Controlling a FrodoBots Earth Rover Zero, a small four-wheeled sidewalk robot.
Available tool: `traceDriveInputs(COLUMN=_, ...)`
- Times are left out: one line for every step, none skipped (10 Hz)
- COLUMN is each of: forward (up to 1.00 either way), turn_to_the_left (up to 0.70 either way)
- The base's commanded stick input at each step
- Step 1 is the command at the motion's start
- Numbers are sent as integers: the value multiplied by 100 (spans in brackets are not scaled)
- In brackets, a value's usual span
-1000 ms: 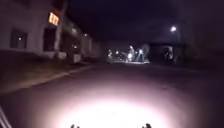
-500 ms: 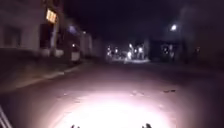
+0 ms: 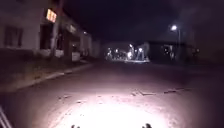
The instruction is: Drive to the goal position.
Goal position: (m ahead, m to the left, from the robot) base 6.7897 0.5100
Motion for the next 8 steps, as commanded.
traceDriveInputs(forward=85, turn_to_the_left=-31)
traceDriveInputs(forward=85, turn_to_the_left=-33)
traceDriveInputs(forward=78, turn_to_the_left=-31)
traceDriveInputs(forward=65, turn_to_the_left=-26)
traceDriveInputs(forward=53, turn_to_the_left=-21)
traceDriveInputs(forward=40, turn_to_the_left=-16)
traceDriveInputs(forward=28, turn_to_the_left=-11)
traceDriveInputs(forward=15, turn_to_the_left=-6)
